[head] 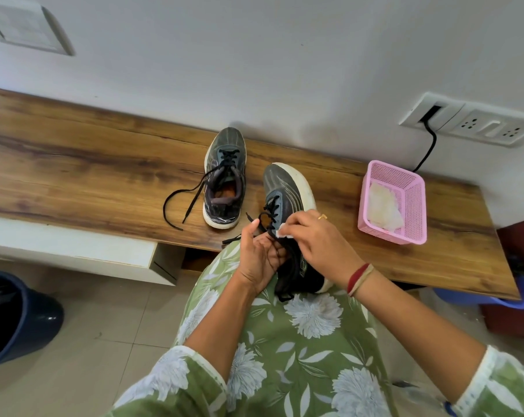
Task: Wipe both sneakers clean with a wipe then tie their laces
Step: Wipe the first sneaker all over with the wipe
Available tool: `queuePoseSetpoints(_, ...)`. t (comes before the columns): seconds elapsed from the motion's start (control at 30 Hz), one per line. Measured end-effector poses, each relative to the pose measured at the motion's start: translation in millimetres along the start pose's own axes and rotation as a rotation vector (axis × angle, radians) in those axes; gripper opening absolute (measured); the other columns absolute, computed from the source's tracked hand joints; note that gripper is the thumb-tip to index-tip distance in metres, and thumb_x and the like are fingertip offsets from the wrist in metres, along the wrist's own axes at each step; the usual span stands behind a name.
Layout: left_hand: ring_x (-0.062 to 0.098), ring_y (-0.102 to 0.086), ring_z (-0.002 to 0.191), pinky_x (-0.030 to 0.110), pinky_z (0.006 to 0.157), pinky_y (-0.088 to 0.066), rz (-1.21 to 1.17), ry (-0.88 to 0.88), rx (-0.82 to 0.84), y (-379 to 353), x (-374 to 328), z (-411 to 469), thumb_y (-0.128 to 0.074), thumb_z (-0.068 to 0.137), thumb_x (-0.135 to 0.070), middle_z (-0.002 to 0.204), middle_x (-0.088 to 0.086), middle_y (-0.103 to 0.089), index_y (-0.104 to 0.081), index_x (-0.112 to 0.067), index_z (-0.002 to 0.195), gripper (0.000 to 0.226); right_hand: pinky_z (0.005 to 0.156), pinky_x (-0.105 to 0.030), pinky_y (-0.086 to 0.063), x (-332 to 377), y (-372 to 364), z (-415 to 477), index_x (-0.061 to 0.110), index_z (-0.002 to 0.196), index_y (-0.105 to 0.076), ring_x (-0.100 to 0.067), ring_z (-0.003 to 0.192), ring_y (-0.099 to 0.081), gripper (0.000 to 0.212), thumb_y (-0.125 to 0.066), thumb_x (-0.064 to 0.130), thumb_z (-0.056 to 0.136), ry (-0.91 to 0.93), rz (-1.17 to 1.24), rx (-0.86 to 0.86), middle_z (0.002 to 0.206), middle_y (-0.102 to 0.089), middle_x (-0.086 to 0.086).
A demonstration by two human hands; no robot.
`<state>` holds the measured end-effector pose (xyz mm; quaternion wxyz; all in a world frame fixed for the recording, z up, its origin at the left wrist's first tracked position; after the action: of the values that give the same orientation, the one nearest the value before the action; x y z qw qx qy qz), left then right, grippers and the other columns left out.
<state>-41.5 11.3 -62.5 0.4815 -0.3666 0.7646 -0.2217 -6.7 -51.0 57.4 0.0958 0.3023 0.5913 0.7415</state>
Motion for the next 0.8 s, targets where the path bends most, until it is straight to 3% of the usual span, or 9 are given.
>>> queuePoseSetpoints(0.1,0.022,-0.046,0.075,0.032,0.071,-0.038,0.006,0.004,0.0,-1,-1,1,-0.052,0.066,-0.068,0.087,0.013,-0.05,-0.064,-0.007,0.101,0.071,0.076,-0.026,-0.044,1,-3,-2,0.009,0.098,-0.069,-0.02,0.087,-0.053,0.024,-0.055,-0.003,0.082,0.071,-0.009,0.044,0.094,-0.061,-0.005)
queuePoseSetpoints(0.2,0.021,-0.048,0.074,0.029,0.069,-0.042,0.03,0.014,0.005,-6,-1,-1,-0.049,0.066,-0.066,0.087,0.012,-0.055,-0.064,-0.006,0.103,0.072,0.074,-0.036,-0.049,-21,1,7,0.009,0.098,-0.071,-0.023,0.086,-0.053,0.026,-0.054,-0.003,0.083,-0.069,-0.014,-0.04,0.093,-0.062,-0.006)
queuePoseSetpoints(0.27,0.02,-0.049,0.072,0.028,0.068,-0.043,0.022,0.016,0.0,-6,-1,-2,-0.049,0.065,-0.067,0.086,0.011,-0.056,-0.064,-0.006,0.102,0.072,0.074,-0.031,-0.047,-19,2,6,0.009,0.098,-0.071,-0.022,0.087,-0.053,0.026,-0.052,-0.001,0.084,-0.062,-0.006,-0.037,0.093,-0.062,-0.006)
queuePoseSetpoints(0.4,0.017,-0.052,0.067,0.029,0.069,-0.041,-0.015,-0.012,0.022,-3,-3,-3,-0.044,0.076,-0.064,0.074,0.006,-0.059,-0.069,-0.009,0.086,0.061,0.076,-0.022,-0.043,9,-2,-11,0.013,0.099,-0.07,-0.016,0.088,-0.054,0.026,-0.05,0.004,0.085,0.123,0.065,0.082,0.096,-0.062,-0.001)
queuePoseSetpoints(0.47,0.017,-0.053,0.069,0.03,0.071,-0.041,-0.015,-0.015,0.011,-2,-3,-2,-0.043,0.079,-0.062,0.078,0.008,-0.062,-0.073,-0.012,0.085,0.059,0.07,-0.019,-0.047,-2,9,-12,0.02,0.104,-0.068,-0.006,0.083,-0.054,0.029,-0.05,0.006,0.087,-0.083,0.305,0.027,0.098,-0.062,0.006)
queuePoseSetpoints(0.53,0.019,-0.05,0.074,0.031,0.073,-0.041,-0.019,-0.008,-0.012,-2,-2,-1,-0.049,0.073,-0.064,0.09,0.012,-0.062,-0.074,-0.011,0.093,0.062,0.068,-0.02,-0.051,-34,29,-10,0.024,0.106,-0.066,-0.005,0.081,-0.058,0.027,-0.056,0.007,0.087,-0.393,0.586,-0.227,0.101,-0.064,0.01)
queuePoseSetpoints(0.6,0.019,-0.051,0.075,0.031,0.074,-0.042,-0.029,-0.008,-0.037,-2,-3,-2,-0.05,0.071,-0.063,0.094,0.012,-0.065,-0.074,-0.011,0.097,0.064,0.075,-0.02,-0.052,-70,38,-5,0.015,0.105,-0.067,-0.008,0.09,-0.062,0.021,-0.06,0.006,0.087,-0.64,0.788,-0.404,0.102,-0.067,0.004)
queuePoseSetpoints(0.7,0.021,-0.054,0.08,0.032,0.08,-0.044,-0.044,0.002,-0.049,-3,-3,-4,-0.051,0.073,-0.061,0.101,0.014,-0.066,-0.074,-0.01,0.101,0.062,0.076,-0.026,-0.047,-87,33,18,0.011,0.095,-0.069,-0.012,0.084,-0.06,0.014,-0.062,0.003,0.085,-0.718,0.845,-0.247,0.094,-0.067,-0.003)
queuePoseSetpoints(0.8,0.021,-0.053,0.08,0.032,0.079,-0.044,-0.044,0.002,-0.054,-3,-4,-5,-0.053,0.072,-0.061,0.099,0.013,-0.065,-0.074,-0.01,0.099,0.061,0.078,-0.022,-0.044,-77,22,31,0.016,0.097,-0.071,-0.011,0.087,-0.058,0.017,-0.063,0.006,0.085,-0.594,0.506,-0.032,0.1,-0.066,0.0)
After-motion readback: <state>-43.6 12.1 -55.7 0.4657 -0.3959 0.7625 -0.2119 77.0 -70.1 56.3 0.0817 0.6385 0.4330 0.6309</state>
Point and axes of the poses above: each hand's wrist, its own z-axis towards the middle knuckle, its own y-axis out of the back of the hand, x = y × z, the point moved 7 cm from there along z, towards the middle knuckle
